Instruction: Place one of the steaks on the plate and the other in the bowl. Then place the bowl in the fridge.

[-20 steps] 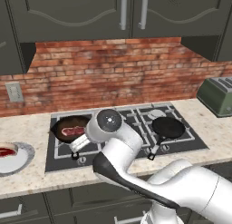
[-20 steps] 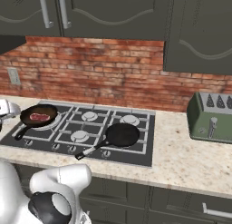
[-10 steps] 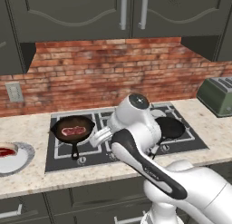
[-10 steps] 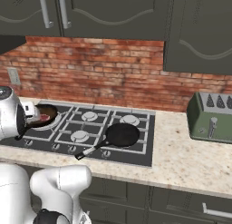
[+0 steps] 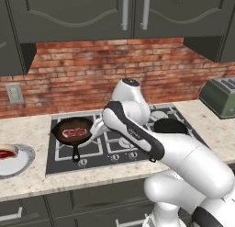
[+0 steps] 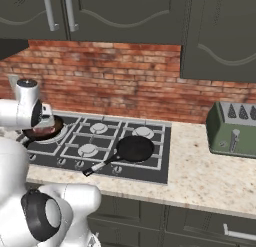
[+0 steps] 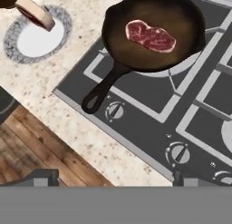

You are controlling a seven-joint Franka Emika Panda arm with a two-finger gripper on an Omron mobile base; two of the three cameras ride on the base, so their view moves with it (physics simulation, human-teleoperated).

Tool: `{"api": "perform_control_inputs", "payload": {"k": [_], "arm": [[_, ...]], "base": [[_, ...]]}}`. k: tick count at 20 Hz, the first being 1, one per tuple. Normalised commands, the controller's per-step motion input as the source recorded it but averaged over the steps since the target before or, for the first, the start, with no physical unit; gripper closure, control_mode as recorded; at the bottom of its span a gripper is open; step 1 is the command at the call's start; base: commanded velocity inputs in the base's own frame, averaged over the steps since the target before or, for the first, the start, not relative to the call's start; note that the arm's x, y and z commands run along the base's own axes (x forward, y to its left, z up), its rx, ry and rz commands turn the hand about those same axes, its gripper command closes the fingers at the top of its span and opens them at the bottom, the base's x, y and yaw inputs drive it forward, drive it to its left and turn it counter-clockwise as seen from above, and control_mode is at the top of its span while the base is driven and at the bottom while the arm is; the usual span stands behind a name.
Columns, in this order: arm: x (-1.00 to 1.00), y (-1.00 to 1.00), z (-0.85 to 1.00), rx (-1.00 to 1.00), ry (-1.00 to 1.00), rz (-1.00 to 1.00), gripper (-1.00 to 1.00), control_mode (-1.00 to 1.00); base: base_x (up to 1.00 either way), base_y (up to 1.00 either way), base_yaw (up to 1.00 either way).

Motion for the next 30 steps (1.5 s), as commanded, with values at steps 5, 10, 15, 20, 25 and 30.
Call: {"api": "perform_control_inputs", "payload": {"k": [5, 10, 15, 20, 25, 30], "arm": [[0.55, 0.17, -0.28, -0.07, 0.00, 0.14, -1.00, -1.00], [0.36, 0.13, -0.36, -0.16, -0.01, 0.12, -1.00, -1.00], [0.27, 0.14, -0.24, -0.23, 0.00, 0.09, -1.00, -1.00], [0.27, 0.15, -0.07, -0.08, 0.00, 0.10, -1.00, -1.00], [0.26, 0.09, -0.06, 0.00, 0.00, 0.07, -1.00, -1.00], [0.15, 0.01, -0.04, 0.00, -0.02, 0.00, -1.00, -1.00]], "base": [[0.00, 0.00, 0.00], [0.00, 0.00, 0.00], [0.00, 0.00, 0.00], [0.00, 0.00, 0.00], [0.00, 0.00, 0.00], [0.00, 0.00, 0.00]]}}
